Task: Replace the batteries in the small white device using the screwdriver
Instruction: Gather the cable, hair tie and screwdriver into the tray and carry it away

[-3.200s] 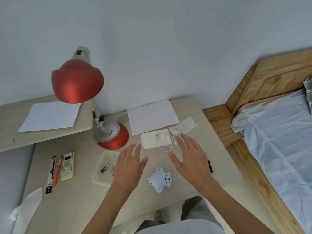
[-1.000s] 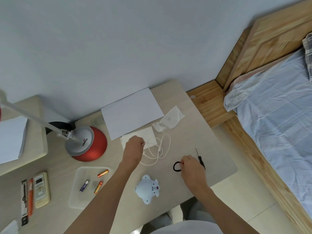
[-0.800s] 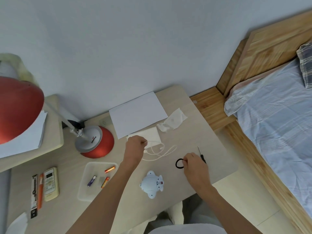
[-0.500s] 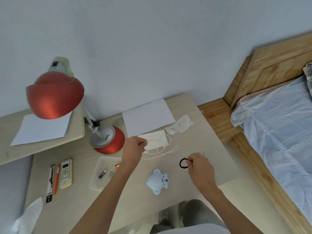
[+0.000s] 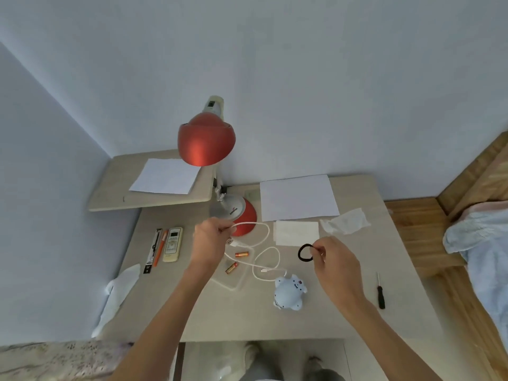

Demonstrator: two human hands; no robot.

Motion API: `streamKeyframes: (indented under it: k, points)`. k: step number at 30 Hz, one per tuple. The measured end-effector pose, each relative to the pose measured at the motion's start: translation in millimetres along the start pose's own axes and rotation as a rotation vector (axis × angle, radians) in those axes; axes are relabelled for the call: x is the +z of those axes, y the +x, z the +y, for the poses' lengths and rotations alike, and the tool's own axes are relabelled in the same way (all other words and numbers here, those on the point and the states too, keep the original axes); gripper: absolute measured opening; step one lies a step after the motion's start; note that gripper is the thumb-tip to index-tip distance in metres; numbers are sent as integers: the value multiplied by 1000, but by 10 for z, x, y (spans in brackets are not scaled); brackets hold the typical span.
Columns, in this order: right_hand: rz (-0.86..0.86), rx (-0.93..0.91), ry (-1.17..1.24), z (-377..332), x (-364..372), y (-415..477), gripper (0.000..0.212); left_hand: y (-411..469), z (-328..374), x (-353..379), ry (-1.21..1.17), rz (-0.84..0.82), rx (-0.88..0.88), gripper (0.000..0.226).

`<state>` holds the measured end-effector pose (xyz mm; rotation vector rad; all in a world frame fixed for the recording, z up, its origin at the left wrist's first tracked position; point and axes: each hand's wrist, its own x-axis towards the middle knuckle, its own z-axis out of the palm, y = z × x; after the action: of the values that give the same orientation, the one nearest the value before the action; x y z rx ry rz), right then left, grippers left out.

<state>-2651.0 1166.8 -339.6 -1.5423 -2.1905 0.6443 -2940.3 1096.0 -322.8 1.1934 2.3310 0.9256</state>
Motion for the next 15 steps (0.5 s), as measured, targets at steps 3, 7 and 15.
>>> streamKeyframes:
  k: [3, 7, 15]
  points:
    - [-15, -24, -7, -204, 66, 29, 10, -10, -76, -212, -10, 29, 18, 13]
    - [9, -36, 14, -445, 216, 79, 10, 46, -104, -478, -114, 96, 42, 15]
    - [105, -1, 36, -887, 485, 106, 12, 233, -91, -1112, -285, 120, 162, 29]
